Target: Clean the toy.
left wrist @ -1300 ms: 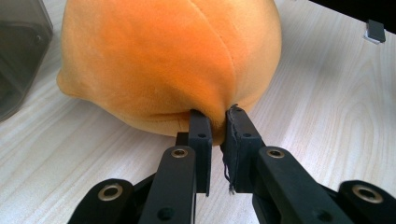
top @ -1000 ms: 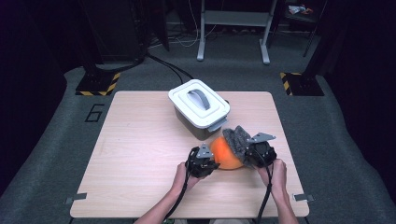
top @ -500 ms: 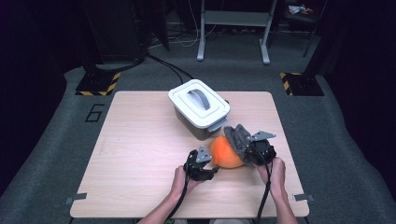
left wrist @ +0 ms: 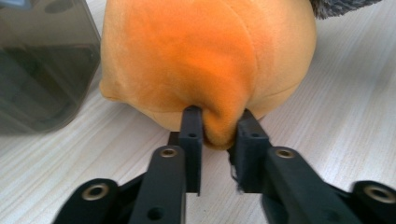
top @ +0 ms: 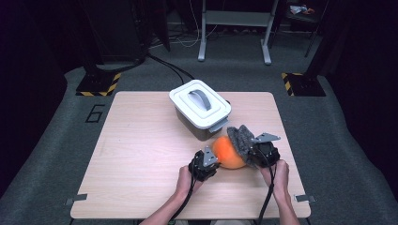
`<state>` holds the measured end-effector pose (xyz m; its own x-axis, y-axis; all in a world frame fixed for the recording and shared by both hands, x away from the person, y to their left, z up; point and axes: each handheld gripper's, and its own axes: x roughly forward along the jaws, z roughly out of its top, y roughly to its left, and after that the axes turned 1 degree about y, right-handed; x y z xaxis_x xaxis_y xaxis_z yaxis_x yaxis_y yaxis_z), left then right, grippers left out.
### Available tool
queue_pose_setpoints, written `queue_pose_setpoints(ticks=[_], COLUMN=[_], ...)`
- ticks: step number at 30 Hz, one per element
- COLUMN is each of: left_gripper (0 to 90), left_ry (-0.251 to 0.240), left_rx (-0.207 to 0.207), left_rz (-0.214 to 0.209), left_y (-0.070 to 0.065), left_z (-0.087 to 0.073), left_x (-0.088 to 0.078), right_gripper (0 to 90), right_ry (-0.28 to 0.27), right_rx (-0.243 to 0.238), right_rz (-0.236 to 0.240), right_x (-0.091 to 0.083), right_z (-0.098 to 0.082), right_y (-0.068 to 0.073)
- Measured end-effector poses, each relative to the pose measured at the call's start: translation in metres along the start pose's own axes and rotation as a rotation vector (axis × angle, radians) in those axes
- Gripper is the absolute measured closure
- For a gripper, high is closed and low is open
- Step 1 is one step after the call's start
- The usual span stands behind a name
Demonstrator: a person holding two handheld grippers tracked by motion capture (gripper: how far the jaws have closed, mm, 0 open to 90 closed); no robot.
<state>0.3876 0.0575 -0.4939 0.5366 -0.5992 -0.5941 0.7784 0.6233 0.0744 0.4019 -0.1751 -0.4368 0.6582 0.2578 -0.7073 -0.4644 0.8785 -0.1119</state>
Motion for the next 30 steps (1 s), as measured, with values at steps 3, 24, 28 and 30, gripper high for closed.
queue_pose_setpoints(ticks=[3, 24, 28, 30], left_gripper=[80.1, 81.1, 81.1, 81.1], left_ry=[-0.004, -0.043, -0.030, -0.027], left_rx=[-0.004, -0.029, -0.043, -0.046], left_rz=[-0.010, -0.127, -0.127, -0.121], left_y=[0.001, -0.004, 0.000, 0.001], left_z=[0.001, 0.013, 0.012, 0.012], left_x=[-0.002, -0.009, -0.006, -0.005], right_gripper=[71.7, 71.7, 71.8, 71.8], right_ry=[-0.018, -0.063, -0.051, -0.046], right_rx=[0.002, -0.115, -0.112, -0.101], right_rz=[-0.001, 0.072, 0.057, 0.047], right_x=[-0.005, -0.026, -0.015, -0.014], right_z=[0.000, 0.022, 0.022, 0.021], right_y=[-0.001, 0.032, 0.032, 0.031])
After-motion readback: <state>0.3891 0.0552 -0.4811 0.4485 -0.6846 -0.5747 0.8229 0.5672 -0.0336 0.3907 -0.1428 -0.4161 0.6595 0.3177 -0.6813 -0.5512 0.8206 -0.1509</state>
